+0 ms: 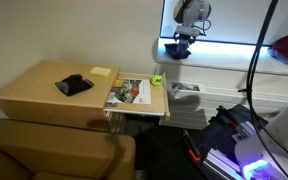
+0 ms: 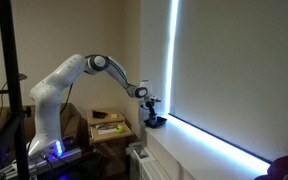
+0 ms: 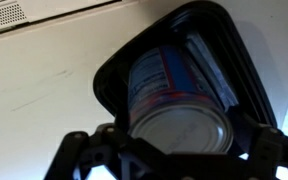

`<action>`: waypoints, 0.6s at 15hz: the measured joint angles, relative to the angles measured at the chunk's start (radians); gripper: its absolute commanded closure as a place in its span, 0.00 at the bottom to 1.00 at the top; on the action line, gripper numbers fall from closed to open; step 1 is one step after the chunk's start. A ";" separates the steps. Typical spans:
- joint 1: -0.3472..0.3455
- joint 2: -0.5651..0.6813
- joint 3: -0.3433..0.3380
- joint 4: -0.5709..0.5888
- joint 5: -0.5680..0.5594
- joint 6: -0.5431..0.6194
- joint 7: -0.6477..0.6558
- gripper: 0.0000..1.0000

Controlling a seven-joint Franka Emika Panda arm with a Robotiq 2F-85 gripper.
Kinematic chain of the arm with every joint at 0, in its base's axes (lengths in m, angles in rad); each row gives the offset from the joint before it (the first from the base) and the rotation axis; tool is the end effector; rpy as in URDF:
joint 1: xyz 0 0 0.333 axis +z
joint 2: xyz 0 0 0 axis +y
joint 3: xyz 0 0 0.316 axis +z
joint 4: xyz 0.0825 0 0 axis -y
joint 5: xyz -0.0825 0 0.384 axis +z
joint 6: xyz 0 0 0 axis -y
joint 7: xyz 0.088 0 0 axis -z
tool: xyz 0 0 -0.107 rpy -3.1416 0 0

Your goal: Pick up the can from the flat drawer and put it in the black tray on the right

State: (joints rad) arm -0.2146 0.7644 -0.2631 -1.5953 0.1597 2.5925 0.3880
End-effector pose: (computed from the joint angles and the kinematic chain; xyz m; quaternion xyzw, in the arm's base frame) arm 0.6516 -0.3064 0.2206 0.8927 -0.4297 0.1292 0.0410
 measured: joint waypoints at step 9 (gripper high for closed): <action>0.052 -0.208 -0.075 -0.009 -0.084 -0.257 0.074 0.00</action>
